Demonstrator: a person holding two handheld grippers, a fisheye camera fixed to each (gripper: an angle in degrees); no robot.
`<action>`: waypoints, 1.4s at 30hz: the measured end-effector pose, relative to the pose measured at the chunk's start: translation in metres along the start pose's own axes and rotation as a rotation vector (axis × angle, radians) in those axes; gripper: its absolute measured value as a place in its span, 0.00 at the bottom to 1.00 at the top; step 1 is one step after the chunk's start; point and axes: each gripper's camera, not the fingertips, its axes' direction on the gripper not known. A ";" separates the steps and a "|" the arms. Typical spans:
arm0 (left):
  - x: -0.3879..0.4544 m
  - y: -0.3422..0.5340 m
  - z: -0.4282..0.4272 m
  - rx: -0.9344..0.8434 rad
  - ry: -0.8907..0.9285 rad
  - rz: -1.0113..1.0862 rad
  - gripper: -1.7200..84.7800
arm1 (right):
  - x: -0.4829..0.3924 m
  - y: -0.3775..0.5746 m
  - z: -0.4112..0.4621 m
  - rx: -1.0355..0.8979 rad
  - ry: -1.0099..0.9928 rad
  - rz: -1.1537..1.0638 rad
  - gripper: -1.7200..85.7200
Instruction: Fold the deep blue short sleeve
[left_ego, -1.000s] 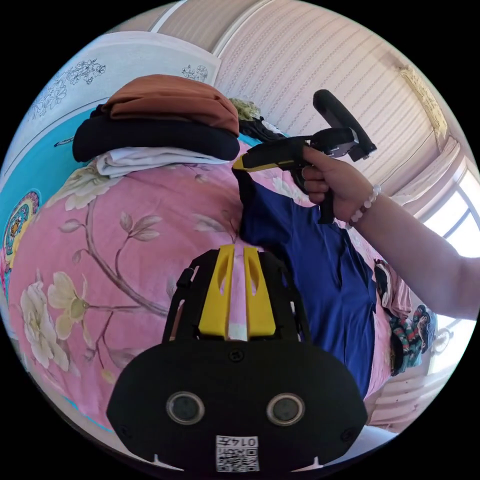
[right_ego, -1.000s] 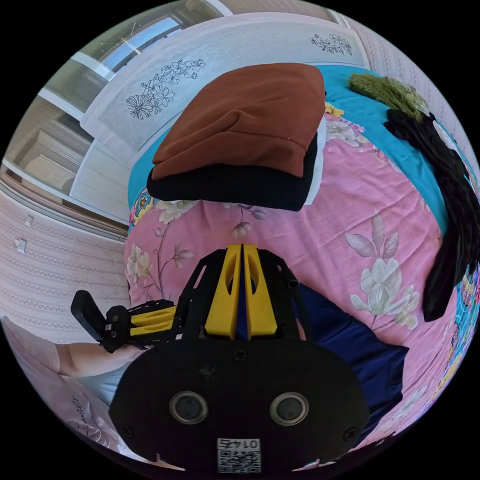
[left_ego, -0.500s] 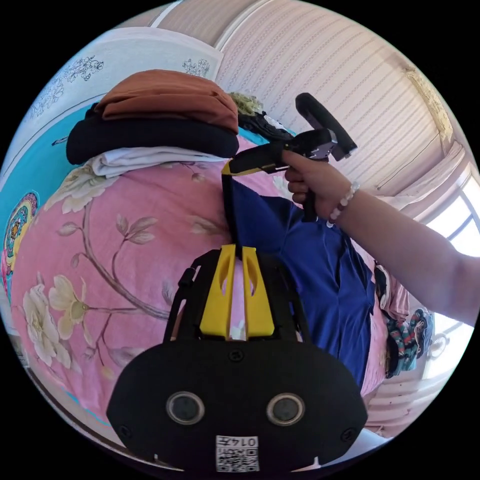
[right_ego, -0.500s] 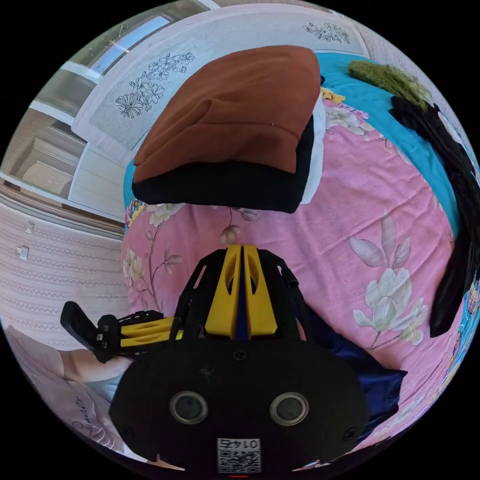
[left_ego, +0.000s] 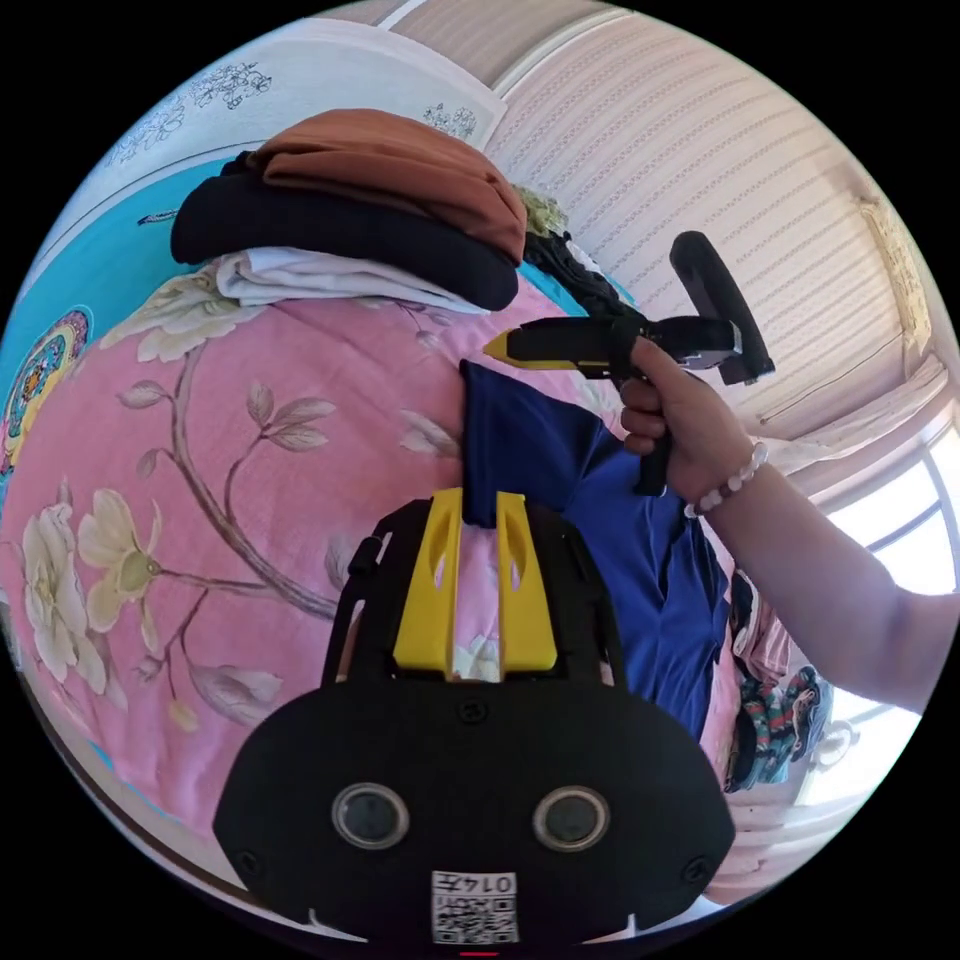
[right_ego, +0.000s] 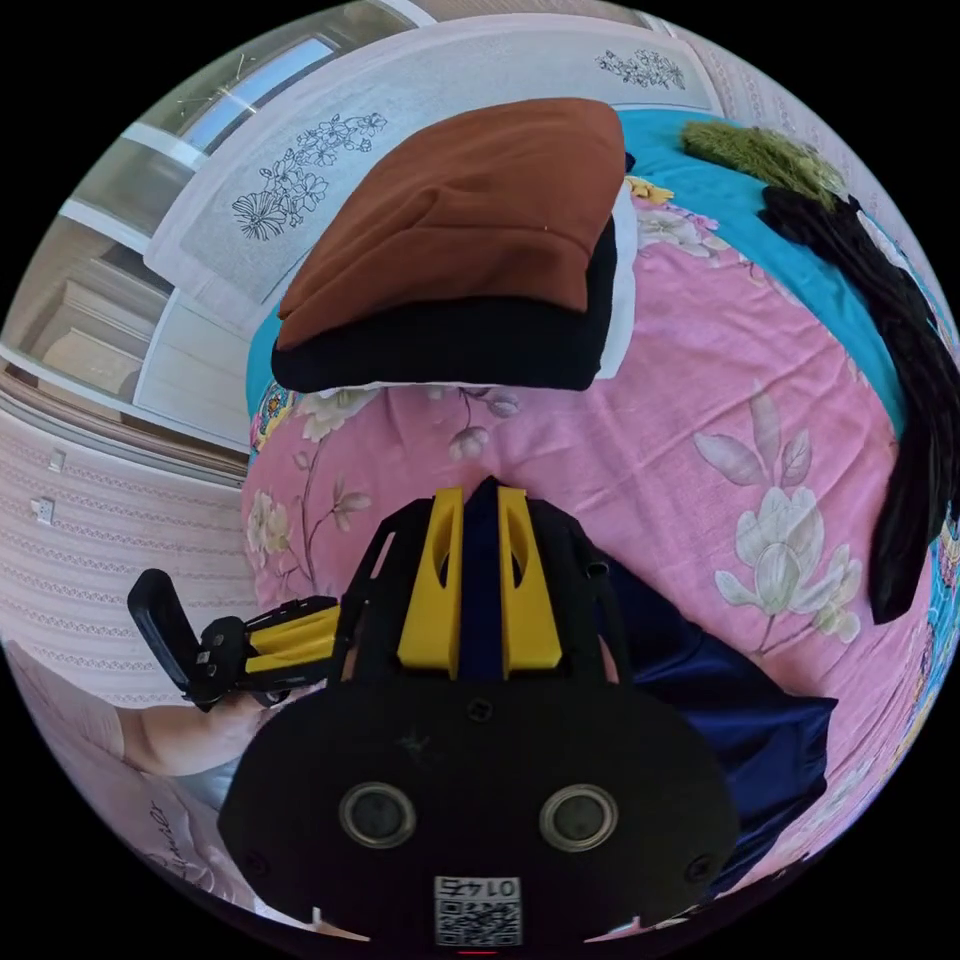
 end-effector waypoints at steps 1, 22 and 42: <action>0.002 0.000 0.010 -0.026 -0.021 0.009 0.09 | 0.001 0.002 0.010 -0.021 -0.007 0.019 0.11; 0.146 0.065 0.044 0.022 0.208 0.539 0.06 | 0.109 0.287 -0.159 0.487 -0.201 0.475 0.04; 0.175 0.062 0.172 -0.190 0.011 0.527 0.07 | 0.095 0.217 -0.159 0.163 -0.046 0.241 0.05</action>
